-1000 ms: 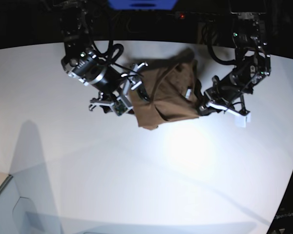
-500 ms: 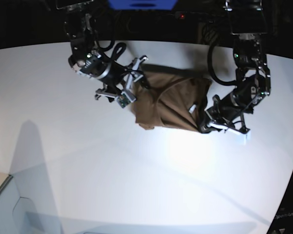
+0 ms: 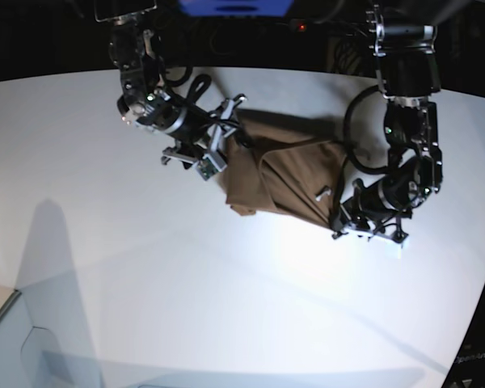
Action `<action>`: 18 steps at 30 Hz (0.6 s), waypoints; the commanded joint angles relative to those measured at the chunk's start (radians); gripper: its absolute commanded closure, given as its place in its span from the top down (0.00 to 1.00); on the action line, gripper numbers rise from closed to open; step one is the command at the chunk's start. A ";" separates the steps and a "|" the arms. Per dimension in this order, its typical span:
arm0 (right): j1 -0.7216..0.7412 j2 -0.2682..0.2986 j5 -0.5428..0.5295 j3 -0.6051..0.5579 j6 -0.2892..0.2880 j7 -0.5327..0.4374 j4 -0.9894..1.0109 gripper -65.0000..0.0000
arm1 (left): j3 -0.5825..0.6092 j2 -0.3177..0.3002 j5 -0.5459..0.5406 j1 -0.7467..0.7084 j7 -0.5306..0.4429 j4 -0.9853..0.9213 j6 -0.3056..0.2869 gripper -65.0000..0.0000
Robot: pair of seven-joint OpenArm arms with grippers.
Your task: Layout the t-shirt on the table in an organized manner, then fold the t-shirt properly
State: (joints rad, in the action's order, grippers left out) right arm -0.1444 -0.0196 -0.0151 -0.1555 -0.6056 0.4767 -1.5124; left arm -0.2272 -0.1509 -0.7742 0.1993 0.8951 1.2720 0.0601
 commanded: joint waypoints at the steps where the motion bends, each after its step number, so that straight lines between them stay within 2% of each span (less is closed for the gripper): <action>1: 0.007 -0.003 -0.001 0.000 -0.004 -0.002 -0.012 0.52 | -0.002 -0.008 -0.004 0.024 -0.020 0.013 -0.003 0.01; 4: 0.007 -0.003 -0.001 0.000 -0.004 -0.002 -0.012 0.52 | 0.044 -0.017 -0.008 0.021 -0.020 0.010 -0.016 0.01; 7: 0.007 -0.003 -0.001 0.000 -0.004 -0.002 -0.017 0.52 | 0.087 -0.020 -0.004 0.016 -0.020 0.010 -0.110 0.01; 9: 0.007 -0.003 -0.001 -0.003 -0.004 -0.002 -0.020 0.52 | 0.088 -0.019 -0.004 0.016 -0.020 0.005 -0.151 0.01; 15: -0.002 -0.003 -0.004 0.001 -0.004 -0.002 -0.110 0.52 | 0.087 -0.036 -0.012 -0.011 -0.018 0.051 -0.161 0.02; 17: -0.005 -0.003 -0.004 0.001 -0.004 0.004 -0.162 0.52 | 0.085 -0.051 -0.014 -0.031 -0.020 0.087 -0.159 0.09; 18: -0.007 -0.003 -0.004 0.001 -0.004 0.004 -0.184 0.52 | 0.085 -0.054 -0.014 -0.036 -0.020 0.104 -0.158 0.16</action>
State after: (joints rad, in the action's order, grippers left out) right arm -0.1612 -0.0185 -0.0032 -0.1547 -0.6052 0.5037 -1.6794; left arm -0.1387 -0.2012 -0.7708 0.1379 0.8902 1.3544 -0.0910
